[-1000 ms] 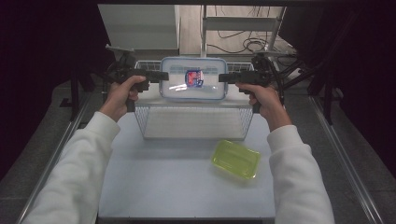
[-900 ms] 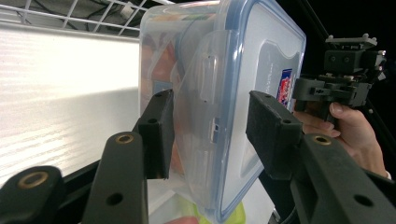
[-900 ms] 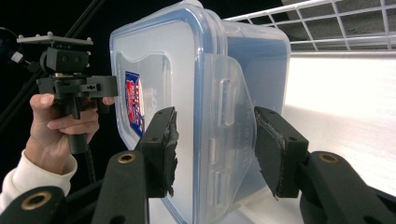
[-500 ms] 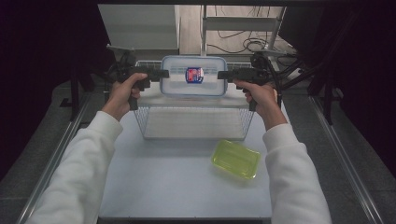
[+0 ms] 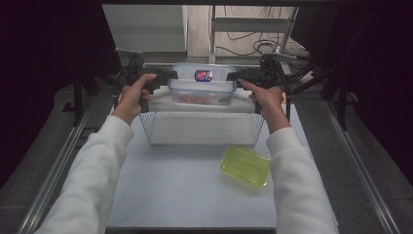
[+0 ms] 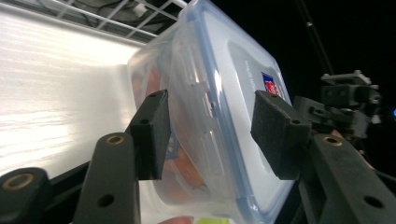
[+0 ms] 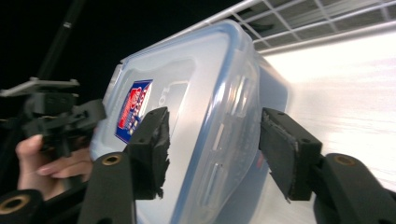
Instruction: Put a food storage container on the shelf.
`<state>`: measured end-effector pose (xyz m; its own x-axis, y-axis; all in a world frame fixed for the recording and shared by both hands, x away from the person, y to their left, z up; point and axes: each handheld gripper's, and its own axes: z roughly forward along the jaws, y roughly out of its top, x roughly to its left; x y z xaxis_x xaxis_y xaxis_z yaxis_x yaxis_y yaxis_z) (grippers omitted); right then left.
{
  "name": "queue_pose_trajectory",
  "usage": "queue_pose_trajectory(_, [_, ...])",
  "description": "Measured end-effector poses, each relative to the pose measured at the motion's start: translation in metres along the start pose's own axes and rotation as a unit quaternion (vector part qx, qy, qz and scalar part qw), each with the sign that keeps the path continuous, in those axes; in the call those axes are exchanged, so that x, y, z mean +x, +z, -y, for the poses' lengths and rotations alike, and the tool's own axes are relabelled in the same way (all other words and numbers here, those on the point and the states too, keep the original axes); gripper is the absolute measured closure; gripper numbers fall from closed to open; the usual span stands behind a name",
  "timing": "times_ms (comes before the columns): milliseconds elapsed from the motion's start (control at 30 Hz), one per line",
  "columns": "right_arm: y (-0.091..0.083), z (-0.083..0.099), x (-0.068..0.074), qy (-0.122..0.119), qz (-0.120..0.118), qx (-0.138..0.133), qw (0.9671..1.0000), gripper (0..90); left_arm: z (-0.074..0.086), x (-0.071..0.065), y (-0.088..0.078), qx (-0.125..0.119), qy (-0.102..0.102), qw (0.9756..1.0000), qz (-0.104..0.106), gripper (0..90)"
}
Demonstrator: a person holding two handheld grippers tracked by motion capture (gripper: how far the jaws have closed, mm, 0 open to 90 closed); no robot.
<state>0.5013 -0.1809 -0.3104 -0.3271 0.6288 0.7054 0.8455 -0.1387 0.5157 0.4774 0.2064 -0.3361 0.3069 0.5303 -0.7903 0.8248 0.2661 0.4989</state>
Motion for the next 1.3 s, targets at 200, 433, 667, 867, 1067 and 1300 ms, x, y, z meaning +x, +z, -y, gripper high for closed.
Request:
queue_pose_trajectory(200, [0.002, 0.004, 0.006, -0.016, 0.012, -0.019, 0.9996, 37.4, 0.001, -0.001, 0.001, -0.008, 0.010, 0.9999, 0.001, 41.8])
queue_pose_trajectory(433, [-0.011, 0.008, 0.019, -0.085, 0.038, -0.071, 0.9932, 33.0, 0.005, -0.012, -0.009, -0.037, 0.052, 0.9980, 0.004, 29.3])
queue_pose_trajectory(667, [-0.040, 0.025, 0.030, -0.161, 0.031, -0.094, 0.9820, 31.6, 0.022, -0.029, -0.030, -0.044, 0.129, 0.9907, -0.009, 26.3])
queue_pose_trajectory(867, [-0.060, 0.048, 0.038, -0.208, 0.020, -0.084, 0.9744, 31.8, 0.048, -0.034, -0.044, -0.033, 0.162, 0.9862, -0.007, 26.0])
queue_pose_trajectory(1067, [-0.071, 0.073, 0.044, -0.240, 0.014, -0.072, 0.9681, 31.6, 0.083, -0.037, -0.054, -0.018, 0.194, 0.9809, -0.002, 26.1])
queue_pose_trajectory(1300, [-0.079, 0.111, 0.037, -0.271, 0.003, -0.053, 0.9612, 31.4, 0.135, -0.031, -0.068, -0.007, 0.231, 0.9729, -0.007, 26.3])
